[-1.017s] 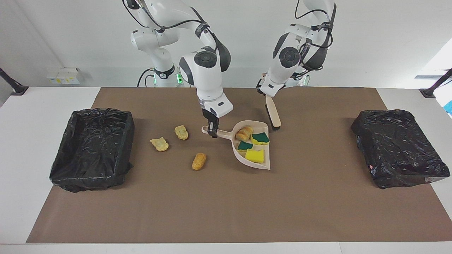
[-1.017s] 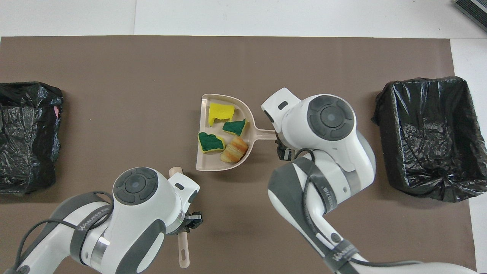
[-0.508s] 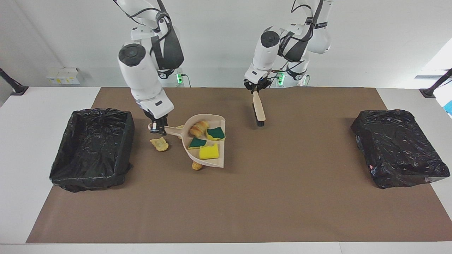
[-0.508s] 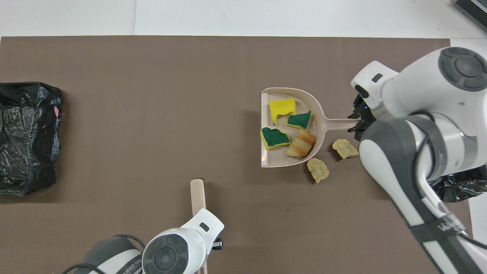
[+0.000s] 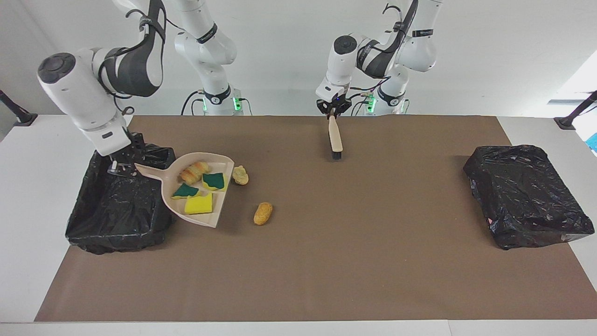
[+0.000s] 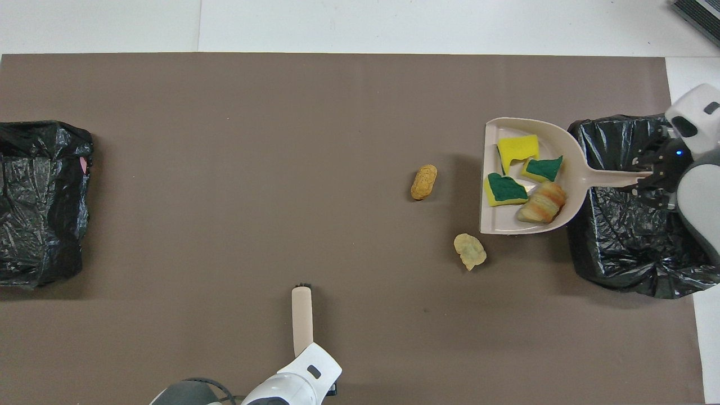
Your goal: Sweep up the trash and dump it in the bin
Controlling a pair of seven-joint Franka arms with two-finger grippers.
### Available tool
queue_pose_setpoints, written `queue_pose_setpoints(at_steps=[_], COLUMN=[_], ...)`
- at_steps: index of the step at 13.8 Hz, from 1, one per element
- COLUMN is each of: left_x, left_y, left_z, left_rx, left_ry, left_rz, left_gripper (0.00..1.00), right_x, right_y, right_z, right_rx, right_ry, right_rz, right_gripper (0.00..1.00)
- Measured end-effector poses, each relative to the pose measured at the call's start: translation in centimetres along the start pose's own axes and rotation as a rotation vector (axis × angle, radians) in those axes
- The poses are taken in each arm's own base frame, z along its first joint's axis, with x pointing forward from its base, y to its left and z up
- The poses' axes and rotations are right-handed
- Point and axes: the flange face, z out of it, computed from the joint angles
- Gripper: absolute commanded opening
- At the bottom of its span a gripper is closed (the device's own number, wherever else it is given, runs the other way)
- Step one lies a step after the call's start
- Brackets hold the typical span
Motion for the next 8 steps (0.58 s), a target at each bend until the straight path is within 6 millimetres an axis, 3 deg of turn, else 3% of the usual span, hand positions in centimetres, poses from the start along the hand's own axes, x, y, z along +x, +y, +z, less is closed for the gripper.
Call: queue_pose_setpoints(at_steps=[4,6,7,8], left_x=[0.3,0.3,0.3,0.4], left_y=[-0.1,-0.1,-0.1,-0.2], left_z=[1.1,1.2,1.2,1.2], left_rx=[-0.006,-0.005,-0.005,-0.004], left_ry=[0.007,0.006,0.006,0.004], left_rz=[-0.004,-0.004,-0.005,-0.006], left_gripper=[0.00,0.26,0.44,0.71], right_x=[-9.8,-13.3,-14.3,-14.6], right_y=[-1.1,-1.9,-2.0,-2.0], right_z=[-2.1,-3.1,-3.7,-4.4], right_rx=[-0.037,-0.026,-0.019,-0.012], right_ry=[-0.031,-0.121,-0.184,-0.243], right_rz=[-0.071,-0.100,-0.110,-0.121], right_gripper=[0.00,0.00,0.00,0.00])
